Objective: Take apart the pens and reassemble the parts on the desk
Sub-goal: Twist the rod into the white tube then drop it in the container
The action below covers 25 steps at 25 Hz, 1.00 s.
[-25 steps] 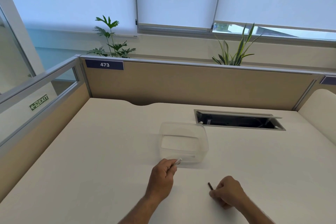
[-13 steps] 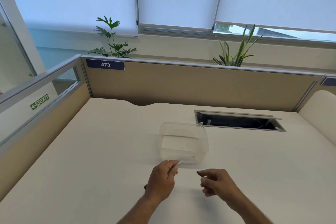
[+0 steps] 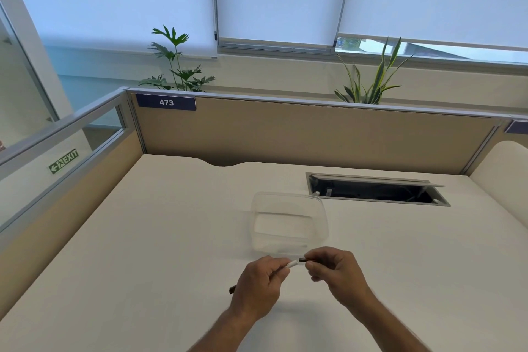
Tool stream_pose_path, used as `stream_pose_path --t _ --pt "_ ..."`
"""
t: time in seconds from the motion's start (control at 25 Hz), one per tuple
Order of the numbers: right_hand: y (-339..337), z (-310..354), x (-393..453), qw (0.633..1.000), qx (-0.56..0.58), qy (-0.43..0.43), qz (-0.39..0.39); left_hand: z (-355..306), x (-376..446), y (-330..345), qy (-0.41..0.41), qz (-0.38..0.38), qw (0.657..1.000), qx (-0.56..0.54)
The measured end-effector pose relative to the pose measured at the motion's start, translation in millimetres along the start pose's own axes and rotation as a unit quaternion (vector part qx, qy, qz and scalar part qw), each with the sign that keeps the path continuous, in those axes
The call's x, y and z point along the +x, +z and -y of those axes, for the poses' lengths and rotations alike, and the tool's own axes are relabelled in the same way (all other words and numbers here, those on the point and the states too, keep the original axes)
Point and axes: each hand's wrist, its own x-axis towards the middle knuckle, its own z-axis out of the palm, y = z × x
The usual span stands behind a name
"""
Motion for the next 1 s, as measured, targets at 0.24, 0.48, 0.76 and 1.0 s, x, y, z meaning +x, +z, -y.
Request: stream_pose_path --t 0.24,0.48,0.76,1.0 --pt "-1.7 -1.5 -1.0 1.000 -0.010 -0.006 0.009 0.3 -1.5 1.5 0.006 0.007 1.000 0.007" --pt "-1.7 -0.7 -1.7 1.000 -0.017 -0.007 0.016 0.1 -1.7 2.4 0.005 0.009 1.000 0.010" --pt "-3.1 0.5 -2.1 0.999 -0.043 -0.004 0.015 1.6 -1.8 2.1 0.002 0.011 1.000 0.008" --pt "-3.6 2.3 -1.7 0.996 -0.079 -0.018 0.026 1.2 -1.3 1.8 0.004 0.019 1.000 0.014"
